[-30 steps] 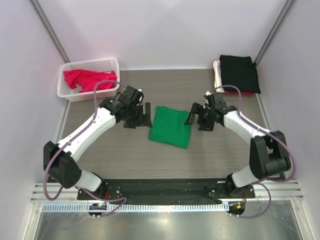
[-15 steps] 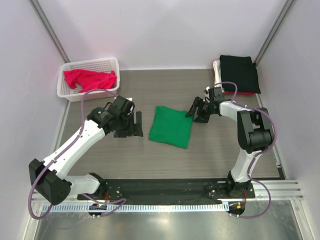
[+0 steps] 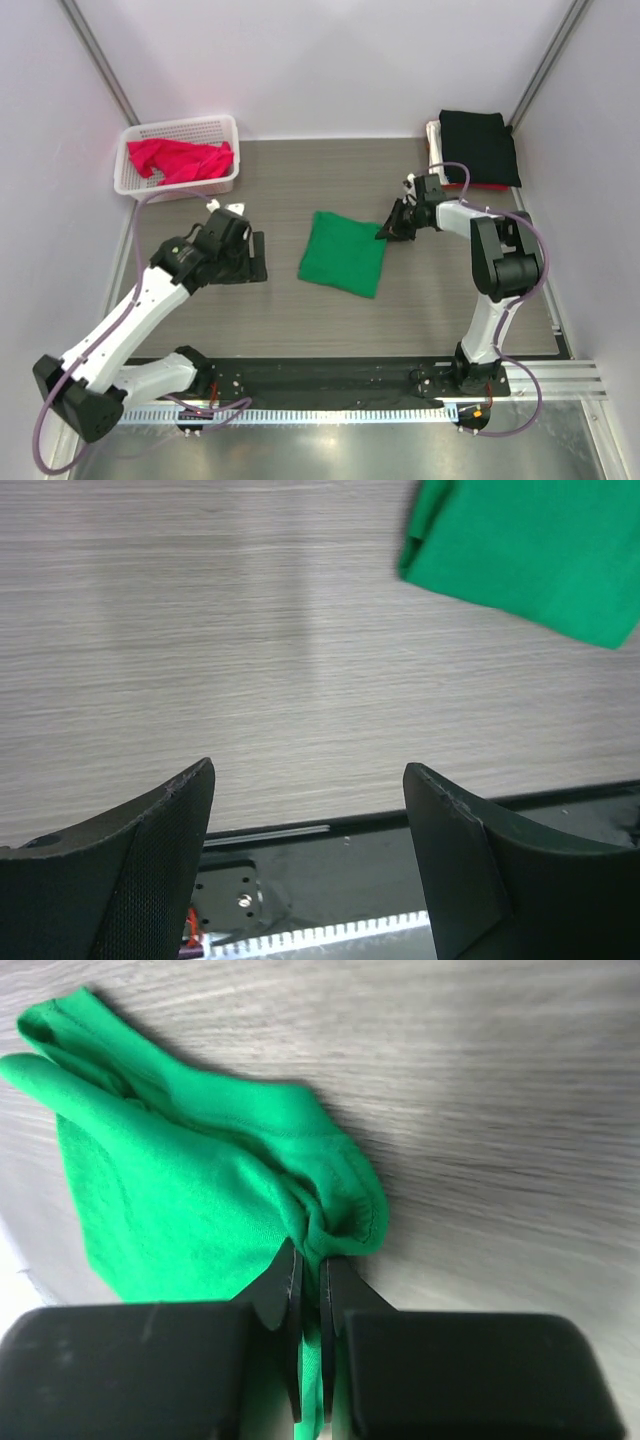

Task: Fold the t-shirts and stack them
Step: Neatly place the folded tshirt to the corner

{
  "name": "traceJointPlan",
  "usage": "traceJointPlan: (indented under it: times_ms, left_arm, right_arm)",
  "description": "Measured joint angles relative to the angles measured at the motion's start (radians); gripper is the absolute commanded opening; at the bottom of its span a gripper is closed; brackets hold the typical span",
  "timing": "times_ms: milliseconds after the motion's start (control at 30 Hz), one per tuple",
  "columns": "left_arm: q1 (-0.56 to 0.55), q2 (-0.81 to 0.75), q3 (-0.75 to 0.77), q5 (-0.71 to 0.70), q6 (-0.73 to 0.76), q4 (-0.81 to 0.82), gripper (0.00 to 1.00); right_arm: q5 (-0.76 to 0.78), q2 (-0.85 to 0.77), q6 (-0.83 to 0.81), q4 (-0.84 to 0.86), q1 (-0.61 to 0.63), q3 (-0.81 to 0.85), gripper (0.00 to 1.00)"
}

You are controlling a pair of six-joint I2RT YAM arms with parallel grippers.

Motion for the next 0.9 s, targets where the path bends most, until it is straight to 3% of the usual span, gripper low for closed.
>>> traceJointPlan:
  times_ms: [233,500,900]
  left_arm:
    - [0.006,-0.183,-0.114,-0.093,0.017,0.018,0.79]
    - [0.006,-0.366,-0.259,-0.155,0.029,0.106,0.82]
    - [0.006,-0.373,-0.267,-0.206,0.047,0.145,0.8]
  right_arm:
    - [0.24,-0.075,-0.187,-0.322,0.002,0.287,0.01]
    - [0.498,-0.169,-0.383,-0.449,-0.024,0.475,0.01]
    - [0.523,-0.16,-0.566,-0.543,-0.127,0.755,0.01]
